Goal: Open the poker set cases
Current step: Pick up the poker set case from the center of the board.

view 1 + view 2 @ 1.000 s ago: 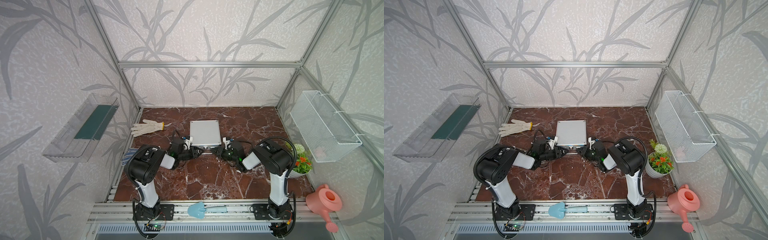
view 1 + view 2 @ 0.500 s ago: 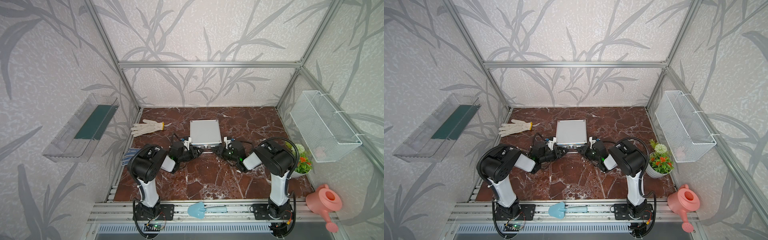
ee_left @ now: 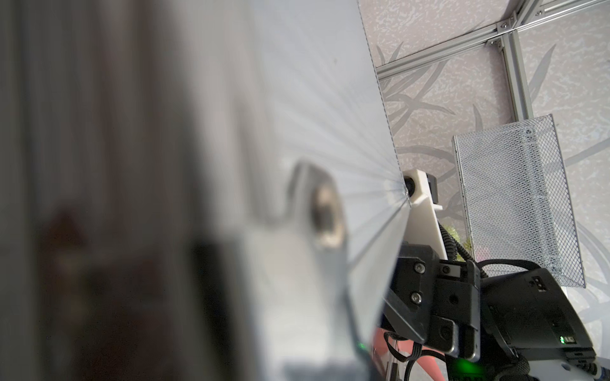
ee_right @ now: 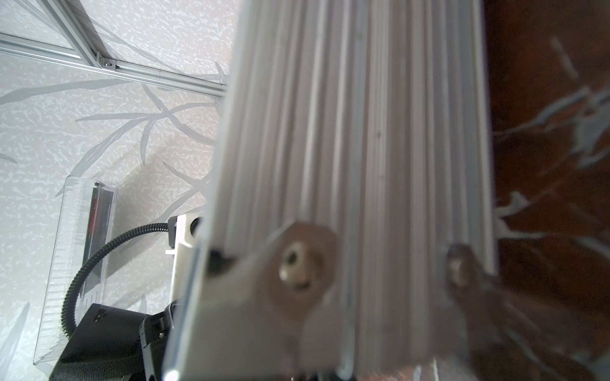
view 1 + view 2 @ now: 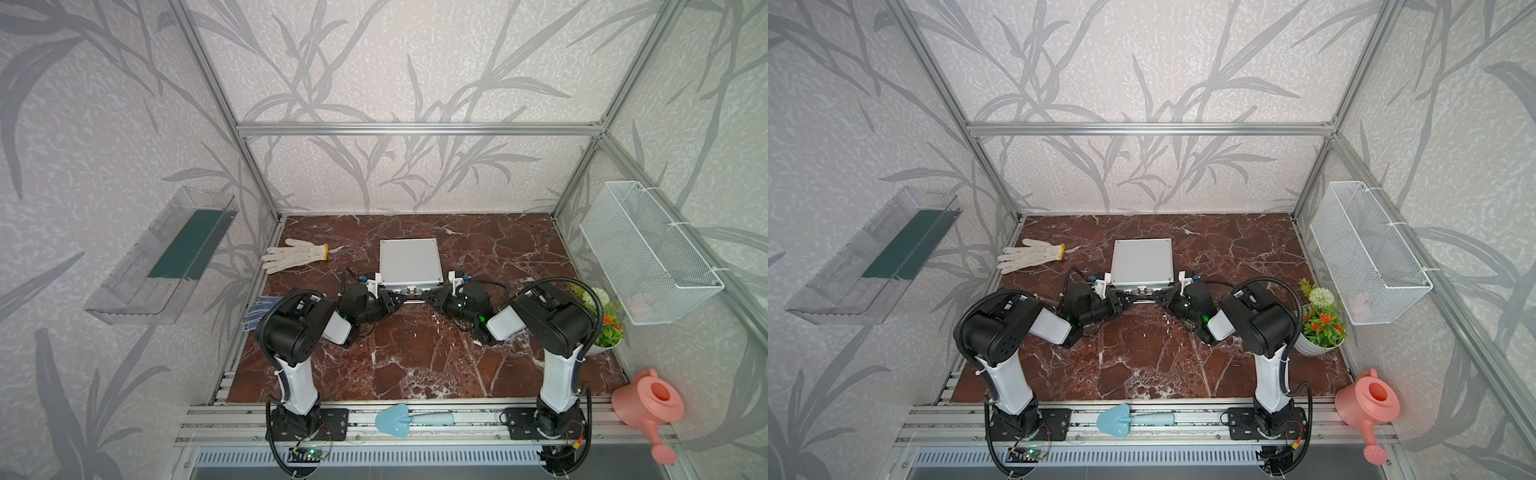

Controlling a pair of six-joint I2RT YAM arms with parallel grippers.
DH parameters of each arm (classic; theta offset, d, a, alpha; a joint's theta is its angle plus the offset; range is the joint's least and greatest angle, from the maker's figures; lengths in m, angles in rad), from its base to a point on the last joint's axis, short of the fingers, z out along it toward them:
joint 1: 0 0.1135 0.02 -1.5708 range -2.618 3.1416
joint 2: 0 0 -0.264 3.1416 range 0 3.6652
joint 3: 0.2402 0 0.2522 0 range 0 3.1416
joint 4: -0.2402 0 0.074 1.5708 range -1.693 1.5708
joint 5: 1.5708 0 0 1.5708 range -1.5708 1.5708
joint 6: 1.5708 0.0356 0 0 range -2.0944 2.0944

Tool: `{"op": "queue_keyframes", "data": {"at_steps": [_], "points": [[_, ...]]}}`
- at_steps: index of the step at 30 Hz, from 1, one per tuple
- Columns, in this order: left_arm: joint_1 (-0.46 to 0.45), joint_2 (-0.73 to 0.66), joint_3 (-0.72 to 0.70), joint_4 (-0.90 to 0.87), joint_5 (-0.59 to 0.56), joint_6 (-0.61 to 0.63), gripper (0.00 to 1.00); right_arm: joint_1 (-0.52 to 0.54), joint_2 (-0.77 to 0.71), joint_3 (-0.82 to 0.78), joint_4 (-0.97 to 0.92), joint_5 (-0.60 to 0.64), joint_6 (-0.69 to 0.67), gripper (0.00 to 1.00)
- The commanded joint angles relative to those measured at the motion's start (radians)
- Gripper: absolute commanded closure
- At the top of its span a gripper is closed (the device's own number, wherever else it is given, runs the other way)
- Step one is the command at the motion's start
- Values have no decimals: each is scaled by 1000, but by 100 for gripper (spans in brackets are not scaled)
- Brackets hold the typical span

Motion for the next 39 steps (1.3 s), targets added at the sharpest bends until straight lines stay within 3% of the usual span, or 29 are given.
{"op": "queue_keyframes", "data": {"at_steps": [1, 10, 13, 16, 19, 26, 32, 36, 39], "points": [[-25, -54, 8, 90, 24, 1, 77, 34, -49, 6, 49, -22, -41, 90], [-25, -122, 17, 16, -6, -2, 100, 36, -101, -9, -22, -13, -96, 76], [-26, -151, 25, -18, -8, 1, 100, 37, -122, -11, -52, -14, -117, 69], [-25, -182, 29, -55, -23, 6, 100, 32, -158, -13, -104, -15, -153, 55], [-25, -227, 38, -112, -42, 9, 100, 20, -226, -19, -201, -10, -217, 51], [-25, -353, 87, -329, -93, 56, 100, 1, -471, -14, -614, 55, -487, 53], [-25, -394, 119, -433, -124, 68, 100, 0, -594, -8, -846, 116, -683, 56], [-24, -390, 124, -451, -125, 66, 100, 0, -628, -16, -915, 112, -747, 60], [-25, -379, 118, -447, -122, 65, 100, 2, -622, -11, -900, 54, -701, 58]]}}
